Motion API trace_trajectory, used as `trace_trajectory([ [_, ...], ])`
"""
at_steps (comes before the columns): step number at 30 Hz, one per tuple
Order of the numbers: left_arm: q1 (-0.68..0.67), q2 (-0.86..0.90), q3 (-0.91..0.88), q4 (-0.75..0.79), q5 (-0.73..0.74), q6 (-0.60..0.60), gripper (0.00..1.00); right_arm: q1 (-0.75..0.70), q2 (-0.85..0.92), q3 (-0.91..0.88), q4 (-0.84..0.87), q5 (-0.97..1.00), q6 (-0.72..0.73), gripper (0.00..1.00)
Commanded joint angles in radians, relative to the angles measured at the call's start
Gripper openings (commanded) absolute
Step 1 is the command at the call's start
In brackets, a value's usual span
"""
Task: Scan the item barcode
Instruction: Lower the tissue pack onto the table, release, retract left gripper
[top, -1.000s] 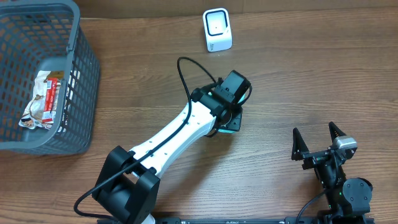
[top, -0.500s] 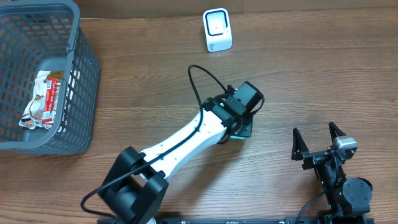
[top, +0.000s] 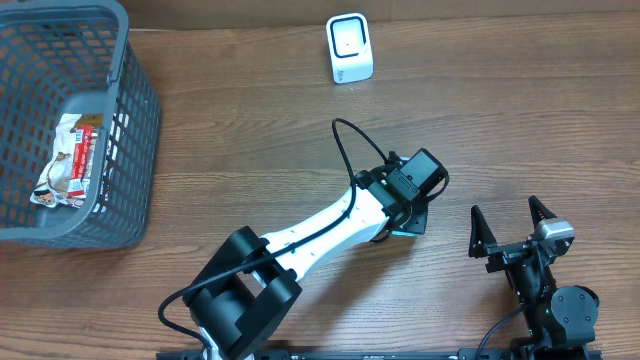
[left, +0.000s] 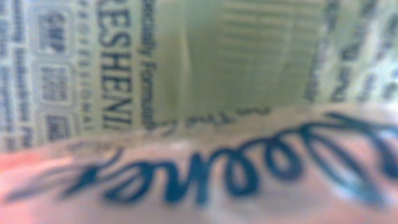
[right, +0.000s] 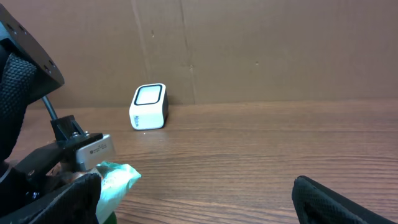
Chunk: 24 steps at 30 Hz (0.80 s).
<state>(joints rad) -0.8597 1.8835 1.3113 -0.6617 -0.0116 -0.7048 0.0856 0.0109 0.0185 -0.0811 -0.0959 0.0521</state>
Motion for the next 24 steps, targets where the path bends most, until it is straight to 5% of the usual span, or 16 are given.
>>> trace_trajectory([
  [1, -0.005, 0.000, 0.014, 0.008, -0.016, -0.005, 0.49, -0.003, -0.008, -0.011, 0.004, 0.007, 0.000, 1.00],
  [4, -0.005, 0.000, 0.014, 0.011, -0.015, -0.005, 0.66, -0.003, -0.008, -0.011, 0.004, 0.007, 0.000, 1.00],
  [7, -0.005, 0.000, 0.014, 0.017, -0.016, -0.005, 1.00, -0.003, -0.008, -0.011, 0.004, 0.007, 0.000, 1.00],
  [15, -0.005, -0.001, 0.051, 0.004, -0.017, 0.025, 1.00, -0.003, -0.008, -0.011, 0.004, 0.007, 0.000, 1.00],
  [24, -0.004, -0.001, 0.261, -0.191, -0.051, 0.100, 1.00, -0.003, -0.008, -0.011, 0.004, 0.007, 0.000, 1.00],
])
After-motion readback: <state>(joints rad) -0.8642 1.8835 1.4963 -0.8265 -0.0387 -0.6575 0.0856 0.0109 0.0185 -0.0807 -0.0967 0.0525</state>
